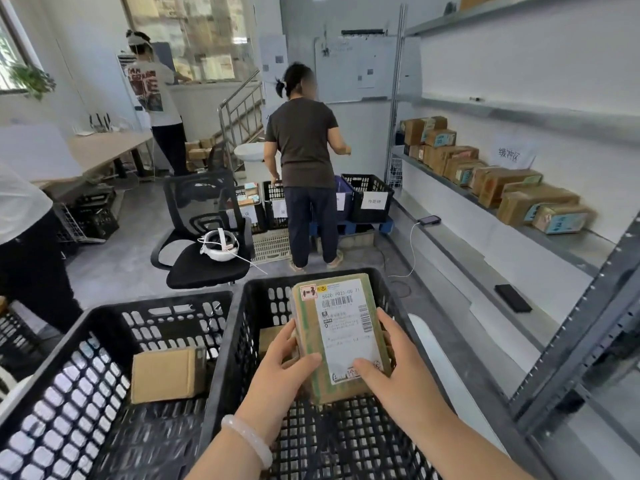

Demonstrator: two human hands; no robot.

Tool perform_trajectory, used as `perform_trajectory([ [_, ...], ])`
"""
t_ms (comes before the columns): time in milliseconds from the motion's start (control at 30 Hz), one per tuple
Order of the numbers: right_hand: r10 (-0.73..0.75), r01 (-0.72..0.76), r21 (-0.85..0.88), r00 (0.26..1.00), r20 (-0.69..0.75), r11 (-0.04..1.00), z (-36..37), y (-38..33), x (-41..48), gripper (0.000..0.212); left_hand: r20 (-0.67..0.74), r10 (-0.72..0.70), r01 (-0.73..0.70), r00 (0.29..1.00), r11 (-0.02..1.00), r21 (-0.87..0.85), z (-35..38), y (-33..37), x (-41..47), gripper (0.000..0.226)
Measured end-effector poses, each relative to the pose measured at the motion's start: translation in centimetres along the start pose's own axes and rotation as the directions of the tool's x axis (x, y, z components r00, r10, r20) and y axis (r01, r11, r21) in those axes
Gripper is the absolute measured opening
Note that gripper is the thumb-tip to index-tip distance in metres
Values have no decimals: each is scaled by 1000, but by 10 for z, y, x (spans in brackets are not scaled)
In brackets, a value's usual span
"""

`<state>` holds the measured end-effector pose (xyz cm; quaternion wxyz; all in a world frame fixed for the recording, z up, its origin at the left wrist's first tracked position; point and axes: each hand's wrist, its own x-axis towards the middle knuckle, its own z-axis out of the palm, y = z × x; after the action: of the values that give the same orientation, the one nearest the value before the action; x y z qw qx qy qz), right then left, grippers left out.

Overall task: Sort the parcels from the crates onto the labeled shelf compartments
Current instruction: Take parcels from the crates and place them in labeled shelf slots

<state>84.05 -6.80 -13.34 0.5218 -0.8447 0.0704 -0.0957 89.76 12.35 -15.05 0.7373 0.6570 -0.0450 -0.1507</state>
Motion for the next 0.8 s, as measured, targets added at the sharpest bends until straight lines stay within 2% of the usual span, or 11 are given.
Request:
perform_trajectory([
  [67,11,-12,-26,999,-41,1000,-7,-1,-5,75,26,11,-11,1000,1000,14,3,4,7,74],
  [200,26,-40,-69,982,-186,997,-42,-5,-17,69,158,63,-64,985,998,5,36,14,29,64],
  [333,53,-103,-115,926,-374,988,-91,-4,-48,65,319,91,-88,943,996,-23,91,25,42,64],
  [533,122,-269,-158,786,-607,950,-167,3,-130,65,585,106,-110,804,994,-29,195,20,8,64],
  [800,192,-354,-21,554,-810,935,-284,24,-282,64,794,112,-146,597,989,-29,350,11,-102,85],
])
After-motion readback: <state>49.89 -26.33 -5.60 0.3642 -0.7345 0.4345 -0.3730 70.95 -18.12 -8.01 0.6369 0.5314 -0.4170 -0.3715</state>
